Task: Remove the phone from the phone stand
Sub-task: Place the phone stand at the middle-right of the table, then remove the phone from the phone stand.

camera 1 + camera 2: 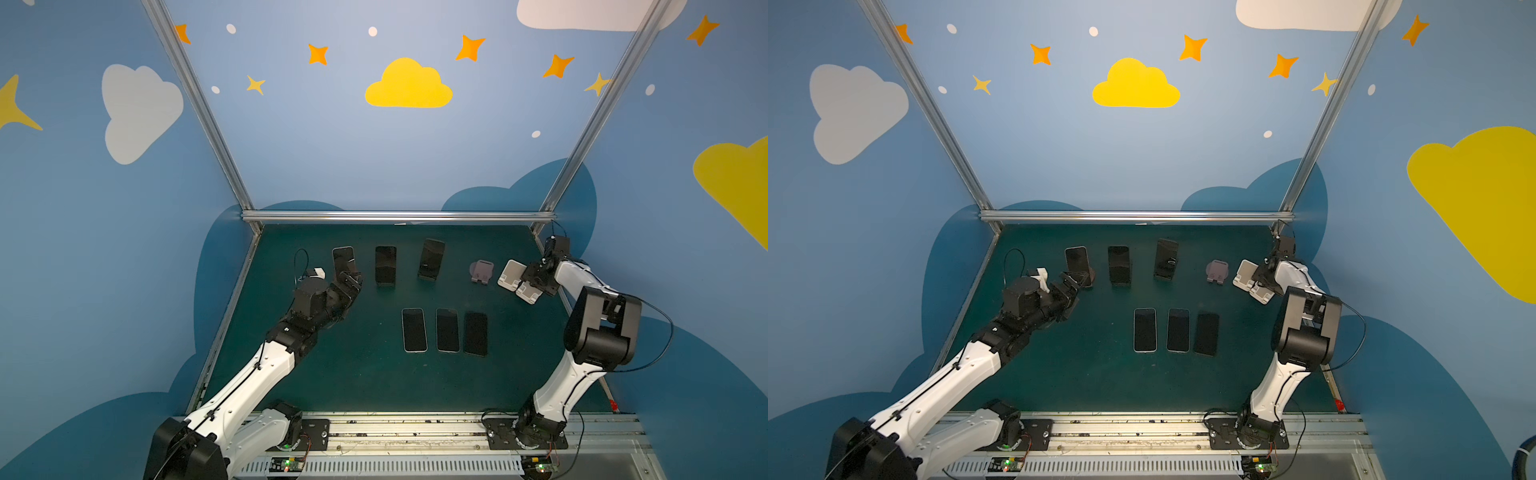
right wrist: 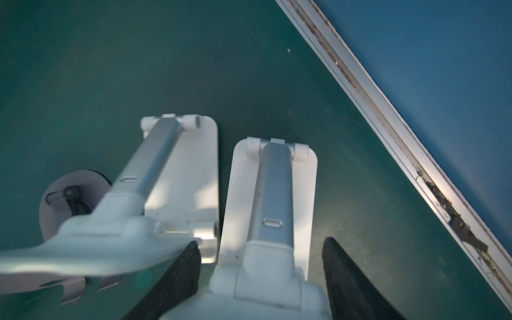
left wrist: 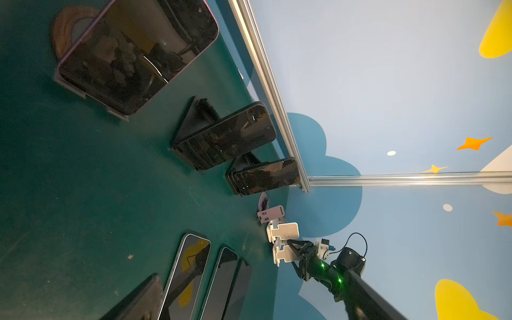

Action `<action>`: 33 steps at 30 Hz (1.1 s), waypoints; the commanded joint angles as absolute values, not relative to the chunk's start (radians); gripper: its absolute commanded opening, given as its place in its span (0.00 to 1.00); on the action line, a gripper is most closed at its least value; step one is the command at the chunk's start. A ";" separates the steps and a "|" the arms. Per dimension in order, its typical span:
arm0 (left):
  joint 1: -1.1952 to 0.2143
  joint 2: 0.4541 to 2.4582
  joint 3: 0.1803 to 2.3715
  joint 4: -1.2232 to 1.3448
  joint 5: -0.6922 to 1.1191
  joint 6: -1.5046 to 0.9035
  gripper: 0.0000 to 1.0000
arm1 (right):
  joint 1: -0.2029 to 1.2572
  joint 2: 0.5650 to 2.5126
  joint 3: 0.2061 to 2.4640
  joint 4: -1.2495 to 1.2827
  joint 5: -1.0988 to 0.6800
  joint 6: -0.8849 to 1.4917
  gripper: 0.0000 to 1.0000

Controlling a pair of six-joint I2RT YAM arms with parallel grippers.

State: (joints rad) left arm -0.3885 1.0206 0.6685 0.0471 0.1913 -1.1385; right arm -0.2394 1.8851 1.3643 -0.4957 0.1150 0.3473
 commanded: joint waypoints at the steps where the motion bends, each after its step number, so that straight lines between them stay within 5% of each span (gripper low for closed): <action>1: -0.379 1.017 0.696 0.031 0.175 -1.112 1.00 | -0.288 1.929 1.441 -0.641 0.052 0.371 0.64; 8: -0.372 1.038 0.706 0.049 0.188 -1.109 1.00 | -0.287 1.930 1.432 -0.641 0.070 0.366 0.67; 18: -0.362 1.031 0.701 0.035 0.195 -1.090 1.00 | -0.245 1.895 1.419 -0.686 0.158 0.402 0.87; 24: -0.377 1.027 0.839 -0.183 0.179 -0.899 0.99 | -0.234 1.718 1.373 -0.758 0.270 0.504 0.89; 33: -0.438 1.034 0.934 -0.464 -0.223 -0.725 1.00 | -0.088 1.254 1.180 -0.712 0.267 0.486 0.89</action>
State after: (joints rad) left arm -0.4217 1.0225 0.9157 -0.3176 -0.0193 -0.8219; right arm -0.1375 1.3399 1.2308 -0.7238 0.2707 0.4995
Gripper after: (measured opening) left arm 0.997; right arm 0.890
